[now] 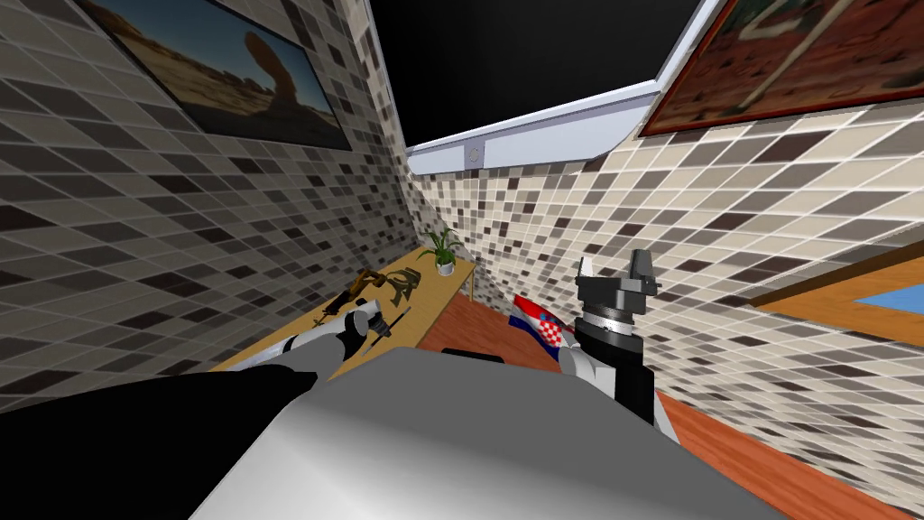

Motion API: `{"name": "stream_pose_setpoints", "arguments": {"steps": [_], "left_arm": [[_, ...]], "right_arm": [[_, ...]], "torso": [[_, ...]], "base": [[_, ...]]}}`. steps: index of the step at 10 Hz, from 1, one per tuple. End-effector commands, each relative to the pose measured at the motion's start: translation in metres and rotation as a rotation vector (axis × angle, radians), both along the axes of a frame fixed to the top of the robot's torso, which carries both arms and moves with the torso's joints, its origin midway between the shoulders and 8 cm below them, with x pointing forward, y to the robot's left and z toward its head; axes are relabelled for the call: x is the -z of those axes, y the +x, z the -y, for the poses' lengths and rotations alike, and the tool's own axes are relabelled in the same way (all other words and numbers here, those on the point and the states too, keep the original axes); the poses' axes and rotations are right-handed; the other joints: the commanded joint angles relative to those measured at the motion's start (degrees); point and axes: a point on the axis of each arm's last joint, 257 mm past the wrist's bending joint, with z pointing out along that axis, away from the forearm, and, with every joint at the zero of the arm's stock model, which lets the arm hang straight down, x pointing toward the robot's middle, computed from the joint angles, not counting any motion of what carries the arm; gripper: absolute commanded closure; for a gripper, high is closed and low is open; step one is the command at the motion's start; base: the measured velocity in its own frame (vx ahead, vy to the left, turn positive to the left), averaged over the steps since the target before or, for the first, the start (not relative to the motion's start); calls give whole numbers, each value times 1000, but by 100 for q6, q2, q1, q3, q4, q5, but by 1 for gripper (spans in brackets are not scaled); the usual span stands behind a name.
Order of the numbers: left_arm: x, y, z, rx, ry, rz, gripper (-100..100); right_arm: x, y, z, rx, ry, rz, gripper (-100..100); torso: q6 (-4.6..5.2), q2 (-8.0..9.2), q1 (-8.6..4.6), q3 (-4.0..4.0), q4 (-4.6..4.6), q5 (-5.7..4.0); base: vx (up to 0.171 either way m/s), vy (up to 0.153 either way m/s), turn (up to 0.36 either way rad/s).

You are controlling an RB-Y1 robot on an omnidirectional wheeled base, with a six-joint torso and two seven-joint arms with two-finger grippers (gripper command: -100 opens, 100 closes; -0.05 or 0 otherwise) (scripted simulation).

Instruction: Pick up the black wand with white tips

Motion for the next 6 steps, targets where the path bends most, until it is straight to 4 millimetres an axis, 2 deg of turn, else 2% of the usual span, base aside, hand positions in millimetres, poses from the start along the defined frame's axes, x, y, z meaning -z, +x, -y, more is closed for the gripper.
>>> {"name": "stream_pose_setpoints", "arguments": {"steps": [1, 2, 5, 6], "left_arm": [[0, 0, 0, 0, 0, 0, 0], [0, 3, 0, 27, 11, 2, -100], [1, 6, 1, 73, 27, -5, -100], [1, 12, 5, 91, 27, 8, -100]], "right_arm": [[0, 0, 0, 0, 0, 0, 0], [0, 0, 0, 0, 0, 0, 0], [0, 0, 0, 0, 0, 0, 0], [0, 0, 0, 0, 0, 0, 0]], "torso": [[0, 0, 0, 0, 0, 0], [0, 1, -3, 1, 0, -1], [-5, -33, -6, -19, -7, -1], [1, -31, -7, -18, -7, -2]], "base": [[0, 0, 0], [80, 1, 325], [93, -9, 200], [89, -7, 331]]}}
